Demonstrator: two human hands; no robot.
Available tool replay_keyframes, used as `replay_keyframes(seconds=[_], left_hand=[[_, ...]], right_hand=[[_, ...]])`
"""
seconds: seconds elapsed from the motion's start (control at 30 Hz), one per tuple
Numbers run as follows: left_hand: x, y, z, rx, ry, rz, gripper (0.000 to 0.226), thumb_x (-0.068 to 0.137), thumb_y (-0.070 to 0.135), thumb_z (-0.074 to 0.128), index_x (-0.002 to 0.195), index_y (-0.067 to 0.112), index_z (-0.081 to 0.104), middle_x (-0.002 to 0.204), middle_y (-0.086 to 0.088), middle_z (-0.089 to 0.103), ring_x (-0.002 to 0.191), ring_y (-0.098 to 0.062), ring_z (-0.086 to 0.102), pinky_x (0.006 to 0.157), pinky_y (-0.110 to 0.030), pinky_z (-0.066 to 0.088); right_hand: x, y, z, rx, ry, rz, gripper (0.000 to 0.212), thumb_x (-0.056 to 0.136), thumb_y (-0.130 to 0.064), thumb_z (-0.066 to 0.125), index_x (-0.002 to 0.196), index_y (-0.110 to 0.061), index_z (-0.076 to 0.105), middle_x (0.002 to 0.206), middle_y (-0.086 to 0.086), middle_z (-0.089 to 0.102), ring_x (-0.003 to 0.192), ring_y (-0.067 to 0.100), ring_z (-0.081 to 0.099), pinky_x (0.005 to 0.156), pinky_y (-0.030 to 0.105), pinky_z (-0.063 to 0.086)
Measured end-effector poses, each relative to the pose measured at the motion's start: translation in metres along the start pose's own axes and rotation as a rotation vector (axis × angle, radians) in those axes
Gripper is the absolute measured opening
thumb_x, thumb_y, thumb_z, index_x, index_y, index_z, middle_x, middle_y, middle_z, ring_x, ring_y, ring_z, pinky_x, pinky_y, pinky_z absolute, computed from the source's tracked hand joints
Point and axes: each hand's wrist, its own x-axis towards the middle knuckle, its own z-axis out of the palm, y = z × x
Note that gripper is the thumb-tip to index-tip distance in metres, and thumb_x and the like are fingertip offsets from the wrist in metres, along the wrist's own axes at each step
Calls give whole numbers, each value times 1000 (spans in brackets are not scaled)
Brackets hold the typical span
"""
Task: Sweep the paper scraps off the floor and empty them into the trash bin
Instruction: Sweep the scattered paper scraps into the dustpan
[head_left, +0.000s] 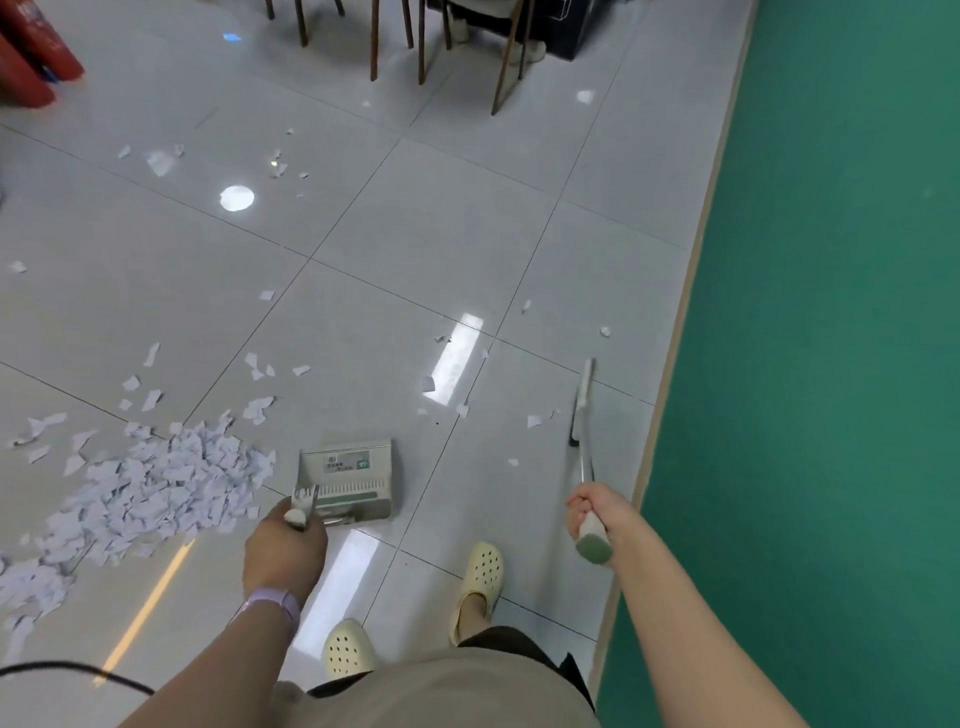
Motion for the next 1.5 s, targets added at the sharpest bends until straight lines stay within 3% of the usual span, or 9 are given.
replay_keyframes(seconds=[0.17, 0.27, 0.43, 0.57, 0.7, 0.93, 1.2, 1.37, 1.5], left_hand=[[-17, 41, 43, -67, 29, -29, 9, 90, 19, 57, 88, 11, 62, 73, -9, 65, 73, -37, 58, 67, -35, 45], [-19, 48, 53, -82, 58, -58, 12, 91, 19, 59, 90, 8, 62, 67, -4, 62, 69, -33, 58, 63, -33, 41], [-31, 42, 52, -136, 85, -138, 12, 90, 13, 60, 79, 13, 61, 62, -8, 60, 59, -29, 54, 56, -30, 41], [-42, 21, 43, -141, 99, -217, 10, 89, 14, 62, 80, 19, 63, 64, -11, 64, 62, -35, 59, 61, -40, 55], [-52, 6, 30, -123, 118, -212, 5, 91, 23, 64, 94, 26, 65, 63, -7, 65, 59, -32, 60, 58, -38, 55], [-59, 23, 27, -90, 101, -121, 10, 95, 30, 60, 100, 36, 65, 65, 1, 68, 65, -23, 63, 58, -30, 48], [-23, 78, 54, -117, 92, -75, 16, 95, 27, 59, 91, 13, 66, 54, -1, 61, 56, -23, 57, 53, -28, 42], [7, 127, 85, -141, 41, -37, 16, 94, 24, 59, 79, 18, 59, 65, -8, 63, 64, -29, 59, 56, -29, 41], [46, 178, 109, -196, 39, -56, 12, 96, 20, 58, 92, 10, 63, 67, -8, 61, 61, -26, 55, 56, -29, 38]], right_hand=[[20, -51, -45, -16, 126, 6, 22, 89, 7, 42, 75, -10, 44, 43, 0, 38, 28, 8, 37, 31, 15, 37], [33, -56, -44, -260, 117, 81, 23, 86, 6, 44, 68, -7, 48, 44, 4, 44, 30, 13, 43, 35, 19, 42], [36, -17, 22, -659, -117, 193, 27, 83, 3, 43, 60, -11, 46, 58, 7, 51, 54, 20, 48, 50, 24, 47], [38, 8, 80, -837, -290, 258, 17, 76, 0, 46, 63, -10, 47, 51, 6, 53, 39, 18, 49, 46, 21, 43], [55, -21, 123, -606, -449, 358, 25, 87, 4, 44, 65, -8, 45, 48, -1, 40, 31, 8, 39, 31, 17, 36], [55, -74, 135, -389, -649, 412, 26, 91, 1, 50, 75, -16, 39, 54, -6, 36, 33, 0, 38, 31, 13, 35], [41, -135, 49, -224, -446, 228, 28, 89, 2, 47, 68, -15, 39, 56, -6, 31, 33, 2, 32, 29, 15, 33], [42, -173, -9, -146, -235, 104, 29, 88, 3, 46, 69, -17, 37, 50, -3, 33, 31, 5, 34, 28, 16, 33], [34, -209, -46, -58, -111, 48, 31, 88, 5, 45, 67, -17, 36, 48, -3, 35, 30, 6, 35, 28, 15, 33]])
